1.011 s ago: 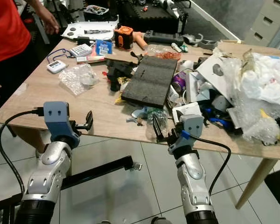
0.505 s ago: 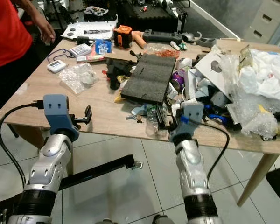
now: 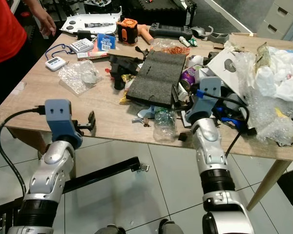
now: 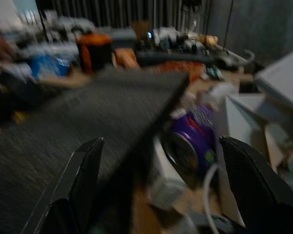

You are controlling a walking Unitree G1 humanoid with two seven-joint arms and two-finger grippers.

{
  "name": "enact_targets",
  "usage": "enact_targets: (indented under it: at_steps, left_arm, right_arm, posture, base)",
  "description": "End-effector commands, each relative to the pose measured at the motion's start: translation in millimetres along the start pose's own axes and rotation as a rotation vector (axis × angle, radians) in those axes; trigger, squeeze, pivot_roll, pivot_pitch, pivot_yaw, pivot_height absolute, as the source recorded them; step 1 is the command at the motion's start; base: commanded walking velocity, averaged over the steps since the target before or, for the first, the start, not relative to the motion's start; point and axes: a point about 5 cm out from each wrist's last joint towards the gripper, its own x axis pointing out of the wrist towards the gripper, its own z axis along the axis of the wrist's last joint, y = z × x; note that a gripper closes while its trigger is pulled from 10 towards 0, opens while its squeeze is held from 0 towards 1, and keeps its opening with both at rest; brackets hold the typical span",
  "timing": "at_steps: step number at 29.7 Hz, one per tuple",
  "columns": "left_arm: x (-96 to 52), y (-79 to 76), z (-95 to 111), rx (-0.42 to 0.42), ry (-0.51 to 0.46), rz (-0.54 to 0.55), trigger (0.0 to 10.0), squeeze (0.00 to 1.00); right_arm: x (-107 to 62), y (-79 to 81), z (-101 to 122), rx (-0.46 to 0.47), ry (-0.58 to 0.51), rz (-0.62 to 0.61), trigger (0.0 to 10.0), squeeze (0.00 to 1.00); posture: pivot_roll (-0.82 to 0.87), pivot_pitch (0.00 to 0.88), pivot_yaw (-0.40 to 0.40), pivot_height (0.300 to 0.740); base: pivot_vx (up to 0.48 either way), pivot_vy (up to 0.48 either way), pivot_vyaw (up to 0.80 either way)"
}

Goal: Picking trash to rubbish bin

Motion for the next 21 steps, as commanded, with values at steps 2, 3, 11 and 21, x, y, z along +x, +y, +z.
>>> enact_targets:
  at_steps: [2, 3, 11, 21]
  left_arm:
    - [-3.3, 2.3, -2, 0.013, 0.008, 0.016, 10.0, 0.00]
    - [-3.4, 2.6, -2, 0.012, 0.007, 0.018, 10.0, 0.00]
    - [-2.7, 5.5, 1, 0.025, 0.006, 0.014, 10.0, 0.00]
    - [-3.0, -9.1, 9, 0.036, -0.035, -0.115, 10.0, 0.00]
  right_arm:
    - [-2.1, -20.6, -5, -0.016, 0.035, -0.109, 10.0, 0.00]
    - [-2.1, -22.7, -4, -0.012, 0.027, -0.117, 10.0, 0.00]
    - [-5.8, -40.8, 1, 0.040, 0.028, -0.145, 10.0, 1.00]
    - [-11.0, -21.4, -14, 0.313, 0.210, -0.070, 10.0, 0.00]
  posture:
    - [0.04, 0.236, -0.024, 0.740]
    - [0.04, 0.236, -0.024, 0.740]
    - [0.05, 0.227, -0.011, 0.740]
    - [0.04, 0.222, 0.000, 0.740]
  base:
    - [0.000, 0.000, 0.00]
    - [0.000, 0.000, 0.00]
    - [0.000, 0.000, 0.00]
    - [0.000, 0.000, 0.00]
